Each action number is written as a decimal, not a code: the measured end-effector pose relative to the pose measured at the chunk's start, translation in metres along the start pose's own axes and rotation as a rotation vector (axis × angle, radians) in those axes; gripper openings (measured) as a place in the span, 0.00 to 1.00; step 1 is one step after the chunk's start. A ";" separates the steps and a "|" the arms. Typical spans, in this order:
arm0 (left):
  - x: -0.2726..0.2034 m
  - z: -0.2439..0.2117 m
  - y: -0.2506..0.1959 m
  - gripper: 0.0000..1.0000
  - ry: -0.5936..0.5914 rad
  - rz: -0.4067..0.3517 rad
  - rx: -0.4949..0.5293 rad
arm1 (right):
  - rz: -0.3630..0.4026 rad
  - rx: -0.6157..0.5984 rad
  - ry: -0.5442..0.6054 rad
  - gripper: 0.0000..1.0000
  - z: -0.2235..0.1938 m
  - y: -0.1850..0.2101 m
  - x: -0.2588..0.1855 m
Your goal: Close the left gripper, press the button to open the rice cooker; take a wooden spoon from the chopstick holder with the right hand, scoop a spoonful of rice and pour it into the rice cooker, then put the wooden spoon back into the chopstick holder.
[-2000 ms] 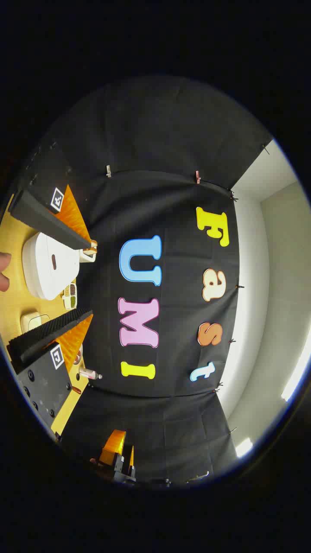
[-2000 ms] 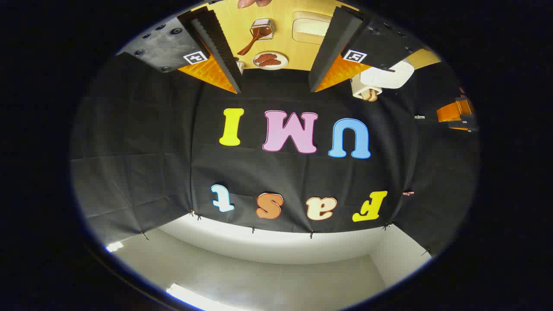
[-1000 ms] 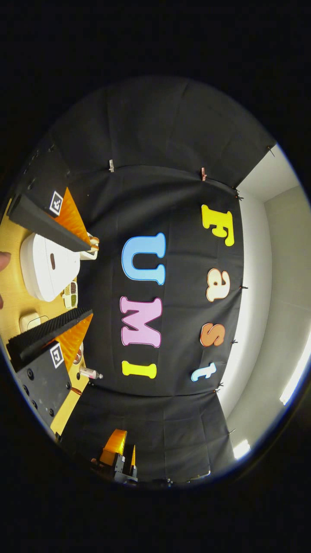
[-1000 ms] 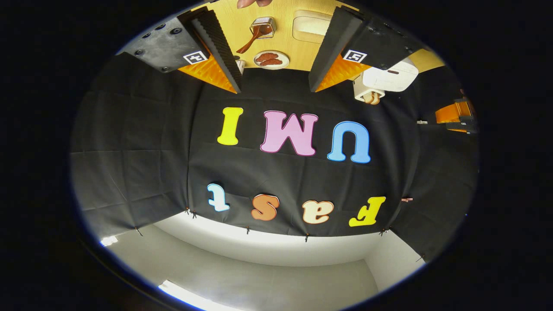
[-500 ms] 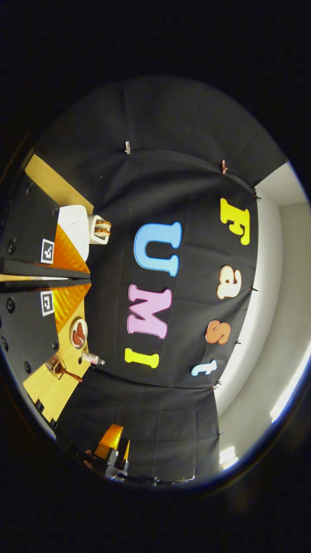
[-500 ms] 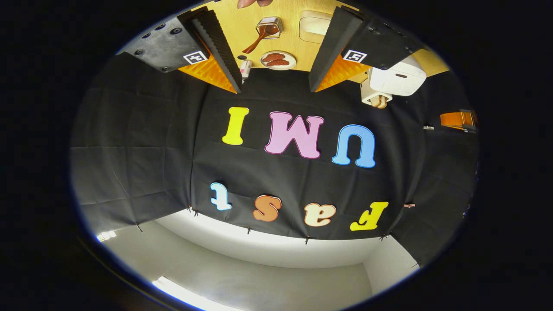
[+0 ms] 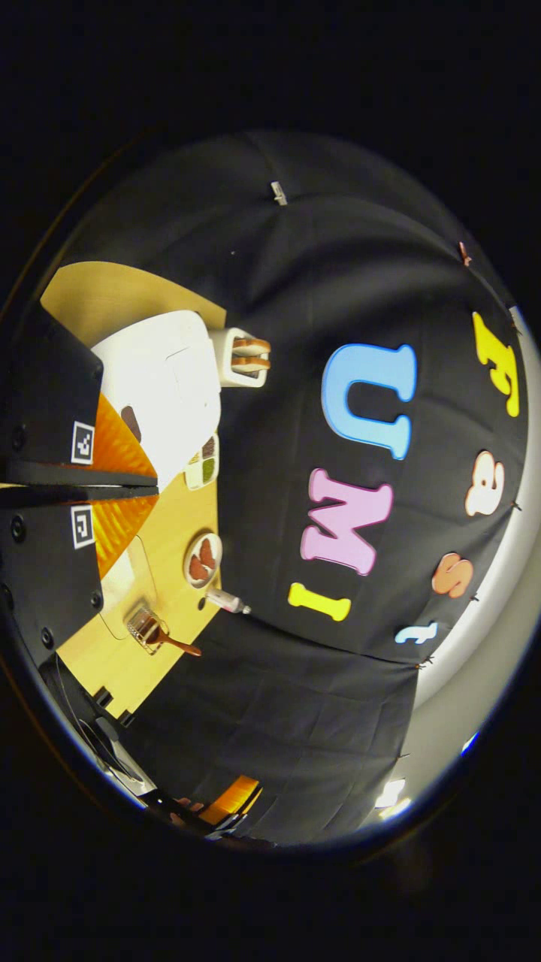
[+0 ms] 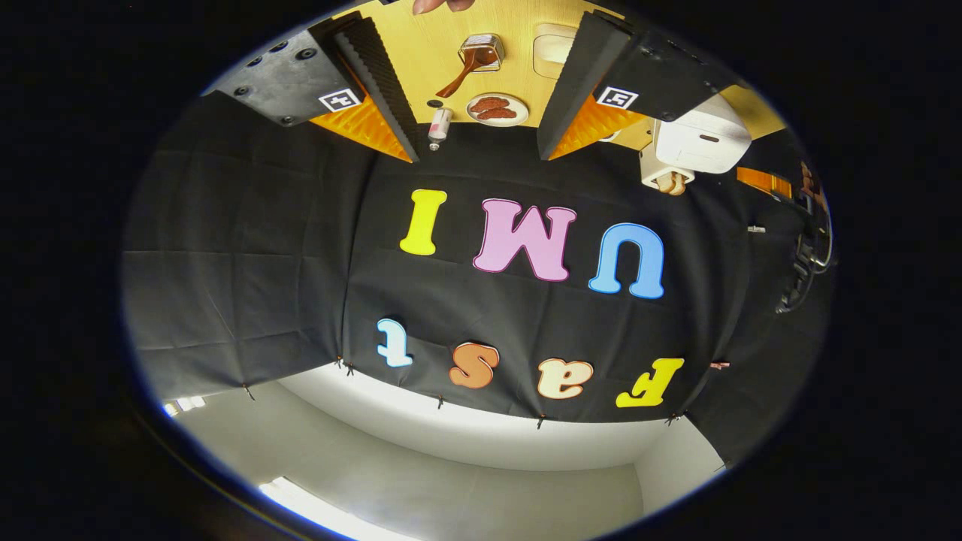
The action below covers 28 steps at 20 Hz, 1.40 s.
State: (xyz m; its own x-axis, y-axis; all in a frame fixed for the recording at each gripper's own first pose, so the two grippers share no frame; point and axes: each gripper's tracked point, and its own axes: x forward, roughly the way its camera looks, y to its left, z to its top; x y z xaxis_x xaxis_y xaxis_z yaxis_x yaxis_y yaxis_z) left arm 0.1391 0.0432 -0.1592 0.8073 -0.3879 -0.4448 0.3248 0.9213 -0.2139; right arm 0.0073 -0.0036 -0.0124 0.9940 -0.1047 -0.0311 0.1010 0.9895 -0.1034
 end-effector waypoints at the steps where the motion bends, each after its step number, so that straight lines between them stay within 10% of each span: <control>1: 0.012 -0.006 0.008 0.06 0.043 -0.003 -0.005 | -0.005 -0.001 0.003 0.97 -0.002 -0.002 -0.001; 28: 0.095 -0.062 0.056 0.07 0.352 0.087 -0.097 | -0.141 0.014 0.101 0.98 -0.037 -0.055 -0.026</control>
State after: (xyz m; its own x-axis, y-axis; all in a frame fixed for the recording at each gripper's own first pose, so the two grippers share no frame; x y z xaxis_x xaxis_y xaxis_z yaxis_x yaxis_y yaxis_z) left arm 0.2032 0.0563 -0.2677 0.6054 -0.3102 -0.7330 0.2007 0.9507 -0.2365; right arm -0.0261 -0.0595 -0.0430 0.9608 -0.2513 -0.1166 0.2404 0.9655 -0.1000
